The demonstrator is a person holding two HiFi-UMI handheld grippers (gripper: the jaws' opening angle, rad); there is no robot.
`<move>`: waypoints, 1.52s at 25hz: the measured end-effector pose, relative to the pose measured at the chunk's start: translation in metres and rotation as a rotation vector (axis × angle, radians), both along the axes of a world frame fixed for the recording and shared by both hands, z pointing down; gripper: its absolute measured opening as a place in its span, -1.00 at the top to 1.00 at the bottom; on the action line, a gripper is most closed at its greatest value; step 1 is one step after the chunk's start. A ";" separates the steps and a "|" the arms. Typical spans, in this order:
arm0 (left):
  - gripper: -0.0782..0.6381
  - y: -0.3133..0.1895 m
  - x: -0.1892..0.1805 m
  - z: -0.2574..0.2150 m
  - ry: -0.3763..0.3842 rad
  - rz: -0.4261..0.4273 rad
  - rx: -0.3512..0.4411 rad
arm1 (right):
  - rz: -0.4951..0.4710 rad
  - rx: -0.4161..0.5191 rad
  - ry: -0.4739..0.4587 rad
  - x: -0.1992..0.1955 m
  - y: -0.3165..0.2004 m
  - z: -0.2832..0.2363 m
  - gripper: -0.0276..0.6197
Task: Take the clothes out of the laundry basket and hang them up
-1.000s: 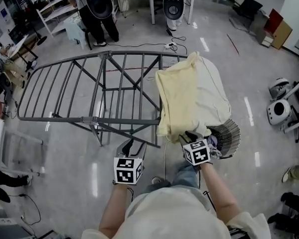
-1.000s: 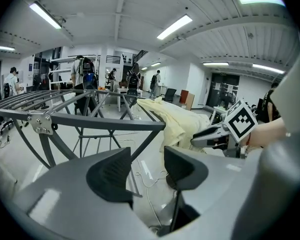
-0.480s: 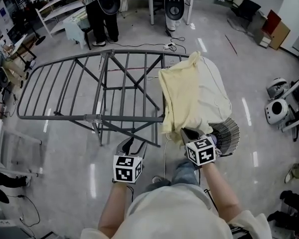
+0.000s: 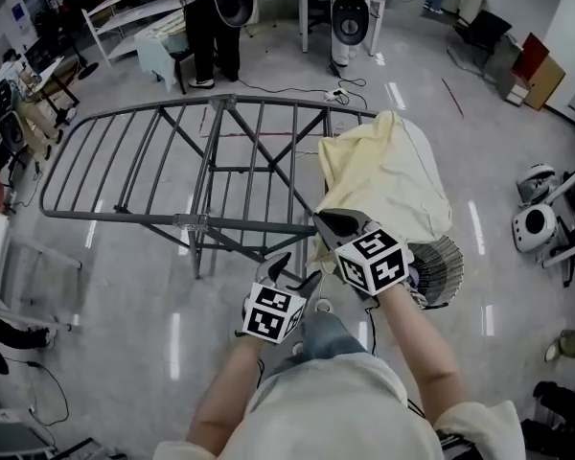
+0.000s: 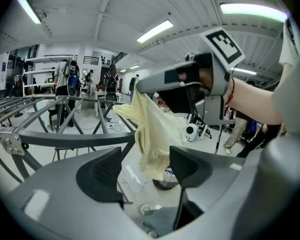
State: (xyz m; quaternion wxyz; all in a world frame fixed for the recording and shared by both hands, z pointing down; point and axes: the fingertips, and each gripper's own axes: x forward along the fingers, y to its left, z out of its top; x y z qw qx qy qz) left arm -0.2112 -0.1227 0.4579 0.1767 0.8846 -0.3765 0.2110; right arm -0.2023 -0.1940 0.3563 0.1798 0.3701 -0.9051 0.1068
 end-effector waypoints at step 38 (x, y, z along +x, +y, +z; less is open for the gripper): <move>0.73 -0.353 -0.226 -0.073 -0.395 -0.236 0.163 | 0.283 -0.093 0.183 0.047 -0.216 0.049 0.62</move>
